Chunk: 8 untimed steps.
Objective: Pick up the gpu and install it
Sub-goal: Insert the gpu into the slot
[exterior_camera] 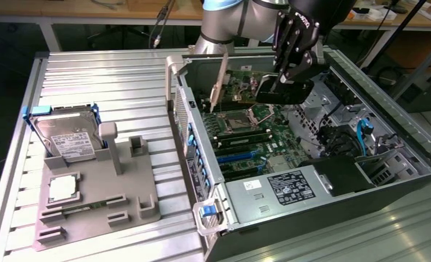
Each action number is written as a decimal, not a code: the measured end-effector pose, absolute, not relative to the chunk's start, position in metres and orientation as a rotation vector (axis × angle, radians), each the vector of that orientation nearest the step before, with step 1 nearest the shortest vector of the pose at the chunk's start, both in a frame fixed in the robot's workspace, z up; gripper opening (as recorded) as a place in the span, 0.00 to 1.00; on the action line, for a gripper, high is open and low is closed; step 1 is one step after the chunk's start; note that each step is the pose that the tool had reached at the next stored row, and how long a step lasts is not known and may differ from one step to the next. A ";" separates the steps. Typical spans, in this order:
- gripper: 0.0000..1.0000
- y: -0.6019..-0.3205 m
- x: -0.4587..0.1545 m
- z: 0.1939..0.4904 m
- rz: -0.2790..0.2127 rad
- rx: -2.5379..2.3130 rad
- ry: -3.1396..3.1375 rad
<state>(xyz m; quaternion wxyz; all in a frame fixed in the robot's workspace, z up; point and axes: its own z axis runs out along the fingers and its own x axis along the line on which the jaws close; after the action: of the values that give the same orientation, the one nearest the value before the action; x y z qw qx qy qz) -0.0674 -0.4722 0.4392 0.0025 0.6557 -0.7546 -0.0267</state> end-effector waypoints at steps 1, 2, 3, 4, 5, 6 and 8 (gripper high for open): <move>0.27 -0.472 -0.067 0.439 -0.084 2.069 -2.355; 0.27 -0.472 -0.067 0.439 -0.084 2.088 -2.338; 0.27 -0.472 -0.067 0.439 -0.084 2.103 -2.324; 0.27 -0.472 -0.067 0.439 -0.083 2.133 -2.296; 0.27 -0.472 -0.067 0.439 -0.083 2.157 -2.273; 0.27 -0.472 -0.067 0.439 -0.083 2.182 -2.247; 0.27 -0.472 -0.067 0.439 -0.083 2.197 -2.232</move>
<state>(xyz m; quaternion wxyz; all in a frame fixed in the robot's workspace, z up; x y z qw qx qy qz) -0.0671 -0.4721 0.4390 0.0042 0.7012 -0.7124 -0.0265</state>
